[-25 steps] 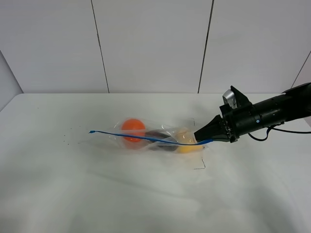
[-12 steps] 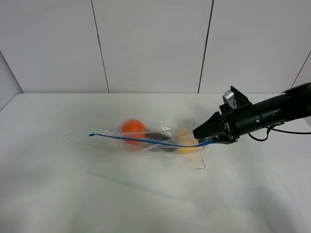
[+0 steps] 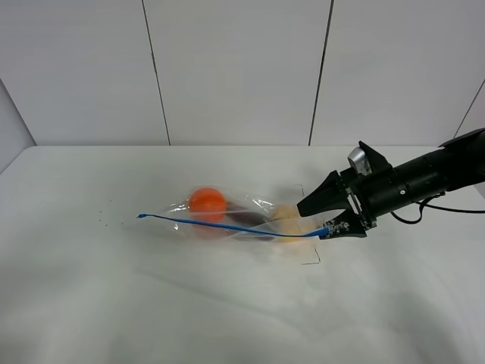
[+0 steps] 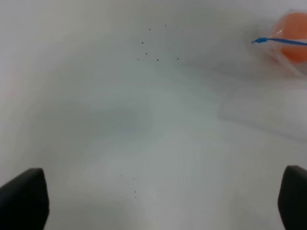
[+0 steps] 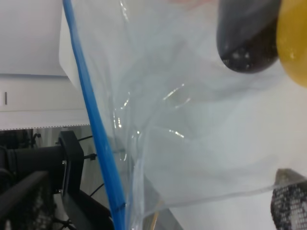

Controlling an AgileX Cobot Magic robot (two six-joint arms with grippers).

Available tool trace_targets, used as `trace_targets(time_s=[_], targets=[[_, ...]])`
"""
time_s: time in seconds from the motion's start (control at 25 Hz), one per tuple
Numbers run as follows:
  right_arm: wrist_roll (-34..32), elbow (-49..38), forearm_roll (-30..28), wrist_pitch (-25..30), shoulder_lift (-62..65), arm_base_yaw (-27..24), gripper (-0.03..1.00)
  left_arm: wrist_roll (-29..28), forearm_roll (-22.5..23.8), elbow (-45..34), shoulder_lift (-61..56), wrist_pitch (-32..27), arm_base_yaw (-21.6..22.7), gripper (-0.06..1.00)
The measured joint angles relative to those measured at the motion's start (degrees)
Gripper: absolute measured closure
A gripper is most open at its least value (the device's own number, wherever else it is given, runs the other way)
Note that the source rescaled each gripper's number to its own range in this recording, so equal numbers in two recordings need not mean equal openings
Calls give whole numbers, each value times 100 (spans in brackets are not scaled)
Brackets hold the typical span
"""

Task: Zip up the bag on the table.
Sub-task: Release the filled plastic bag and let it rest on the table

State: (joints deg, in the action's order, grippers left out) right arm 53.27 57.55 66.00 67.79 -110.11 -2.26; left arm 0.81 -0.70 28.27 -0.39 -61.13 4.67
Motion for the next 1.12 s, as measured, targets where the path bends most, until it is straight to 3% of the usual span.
trace_targets(time_s=[0.64, 0.92, 1.12], targets=[[-401, 0, -445, -105, 252, 0, -3, 0, 6, 0, 0, 0, 0, -6], [-892, 0, -964, -378, 735, 0, -3, 0, 12, 0, 0, 0, 0, -6], [-1479, 0, -1732, -820, 1157, 0, -3, 0, 12, 0, 0, 0, 0, -6]])
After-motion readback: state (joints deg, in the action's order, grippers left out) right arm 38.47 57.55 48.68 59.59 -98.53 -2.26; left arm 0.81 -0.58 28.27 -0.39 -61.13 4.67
